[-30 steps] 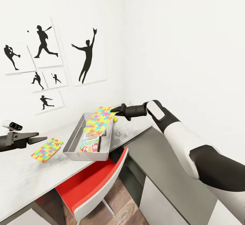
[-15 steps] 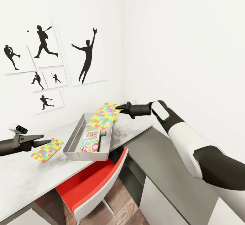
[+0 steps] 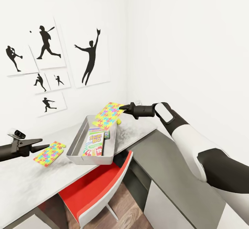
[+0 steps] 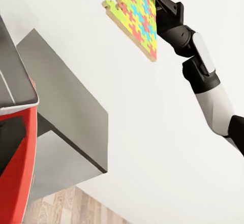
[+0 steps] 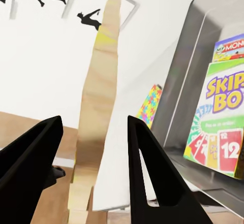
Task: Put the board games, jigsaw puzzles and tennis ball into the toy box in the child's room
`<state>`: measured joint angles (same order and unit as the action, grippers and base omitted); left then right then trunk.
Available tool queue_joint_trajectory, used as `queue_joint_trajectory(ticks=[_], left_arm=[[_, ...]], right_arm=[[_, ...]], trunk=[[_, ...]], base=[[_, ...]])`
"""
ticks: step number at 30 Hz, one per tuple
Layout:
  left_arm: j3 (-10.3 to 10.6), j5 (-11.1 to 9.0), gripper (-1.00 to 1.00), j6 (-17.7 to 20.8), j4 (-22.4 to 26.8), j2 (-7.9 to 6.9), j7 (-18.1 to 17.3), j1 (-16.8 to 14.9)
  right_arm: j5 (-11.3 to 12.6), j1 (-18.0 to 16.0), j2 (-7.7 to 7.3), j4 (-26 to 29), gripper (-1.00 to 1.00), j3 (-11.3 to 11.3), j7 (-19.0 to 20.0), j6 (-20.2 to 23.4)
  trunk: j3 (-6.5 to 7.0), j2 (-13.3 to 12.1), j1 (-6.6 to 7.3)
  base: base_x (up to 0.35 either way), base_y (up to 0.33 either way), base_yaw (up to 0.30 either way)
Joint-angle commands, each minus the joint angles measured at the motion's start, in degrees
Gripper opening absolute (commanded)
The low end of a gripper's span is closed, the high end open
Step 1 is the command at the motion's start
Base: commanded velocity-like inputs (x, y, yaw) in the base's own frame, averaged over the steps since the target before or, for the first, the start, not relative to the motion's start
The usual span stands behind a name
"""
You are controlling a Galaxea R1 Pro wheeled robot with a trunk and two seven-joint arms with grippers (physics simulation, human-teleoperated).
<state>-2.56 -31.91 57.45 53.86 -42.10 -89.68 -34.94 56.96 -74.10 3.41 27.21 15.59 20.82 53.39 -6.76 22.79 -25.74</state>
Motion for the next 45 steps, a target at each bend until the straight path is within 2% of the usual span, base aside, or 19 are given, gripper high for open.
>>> queue_joint_trajectory(ticks=[1,11,19,32,38,42,45], left_arm=[[0.1,-0.1,1.0,0.6,0.0,-0.04,-0.2,0.0],[0.0,0.0,1.0,-1.3,-0.3,-0.22,-0.3,0.0],[0.0,-0.1,1.0,-2.7,-0.5,-0.3,-0.3,0.0],[-0.1,-0.1,1.0,-3.0,-0.7,-0.6,-0.3,0.0],[0.0,-0.1,1.0,-3.0,-0.7,-0.59,-0.3,0.0],[0.0,-0.1,1.0,-3.0,-0.7,-0.59,-0.3,0.0],[0.0,-0.1,1.0,-3.0,-0.7,-0.59,-0.3,0.0]], right_arm=[[-0.5,-0.1,0.0,-0.1,-1.0,0.1,0.5,0.0],[-0.7,-0.1,0.57,-1.1,-1.0,0.2,-0.4,0.4],[-0.8,-0.1,0.58,-4.1,-1.0,0.6,-3.1,4.3],[-1.0,-0.1,0.05,-4.6,-1.0,1.3,-2.9,5.3],[-1.0,-0.1,0.41,-4.6,-1.0,1.4,-3.0,5.2],[-1.1,-0.1,0.49,-4.5,-1.0,2.7,-3.0,4.9],[-1.0,-0.1,0.65,-4.7,-1.0,5.2,-3.1,4.9]], trunk=[[-0.13,0.1,-0.04],[-0.13,0.1,-0.04],[-0.13,0.1,-0.04],[-0.13,0.1,-0.04],[-0.13,0.1,-0.04],[-0.13,0.1,-0.04],[-0.13,0.1,-0.04]], base=[[0.004,0.177,0.0],[0.001,0.135,0.0],[0.007,0.091,0.0],[0.03,0.108,0.0],[0.053,0.068,0.0],[0.022,0.061,0.0],[0.005,0.16,0.0]])
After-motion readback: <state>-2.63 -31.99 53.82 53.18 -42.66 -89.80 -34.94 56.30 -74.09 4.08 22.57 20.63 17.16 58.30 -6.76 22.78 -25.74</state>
